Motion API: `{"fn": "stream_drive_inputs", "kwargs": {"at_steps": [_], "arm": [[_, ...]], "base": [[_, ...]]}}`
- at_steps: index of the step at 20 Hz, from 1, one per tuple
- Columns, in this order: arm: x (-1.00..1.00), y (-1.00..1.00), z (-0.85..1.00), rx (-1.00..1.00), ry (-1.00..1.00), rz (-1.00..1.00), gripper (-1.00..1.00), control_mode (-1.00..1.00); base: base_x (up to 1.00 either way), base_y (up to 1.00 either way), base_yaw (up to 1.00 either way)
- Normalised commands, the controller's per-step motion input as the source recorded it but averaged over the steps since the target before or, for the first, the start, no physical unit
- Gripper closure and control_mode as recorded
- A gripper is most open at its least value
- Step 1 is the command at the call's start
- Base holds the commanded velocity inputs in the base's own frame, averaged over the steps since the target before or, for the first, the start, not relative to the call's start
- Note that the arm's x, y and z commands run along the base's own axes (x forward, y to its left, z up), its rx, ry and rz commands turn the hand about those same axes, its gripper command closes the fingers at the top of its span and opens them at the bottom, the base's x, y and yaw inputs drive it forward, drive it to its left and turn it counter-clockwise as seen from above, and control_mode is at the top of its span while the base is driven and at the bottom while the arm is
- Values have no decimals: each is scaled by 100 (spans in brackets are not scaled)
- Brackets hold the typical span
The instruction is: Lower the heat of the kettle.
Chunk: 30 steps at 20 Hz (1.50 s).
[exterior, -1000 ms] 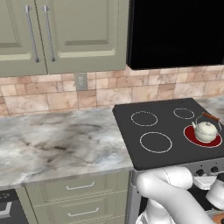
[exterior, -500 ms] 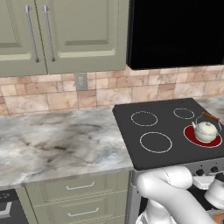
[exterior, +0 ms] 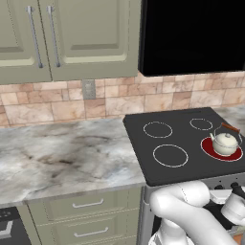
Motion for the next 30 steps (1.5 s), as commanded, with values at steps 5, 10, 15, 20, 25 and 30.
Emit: {"fn": "stream_drive_inputs", "kwargs": {"at_steps": [5,10,15,20,25,30], "arm": [[17,0,-8,0,0,0,-100,-100],[10,0,-16,0,0,0,100,-100],[0,0,-5,-1,0,0,100,-100],[-16,0,-6,1,-2,1,100,-100],[-12,0,0,11,0,3,100,-100],[0,0,0,20,0,1,100,-100]], "base": [[0,0,0],[0,0,0],[0,0,0],[0,0,0],[0,0,0],[0,0,0]]}}
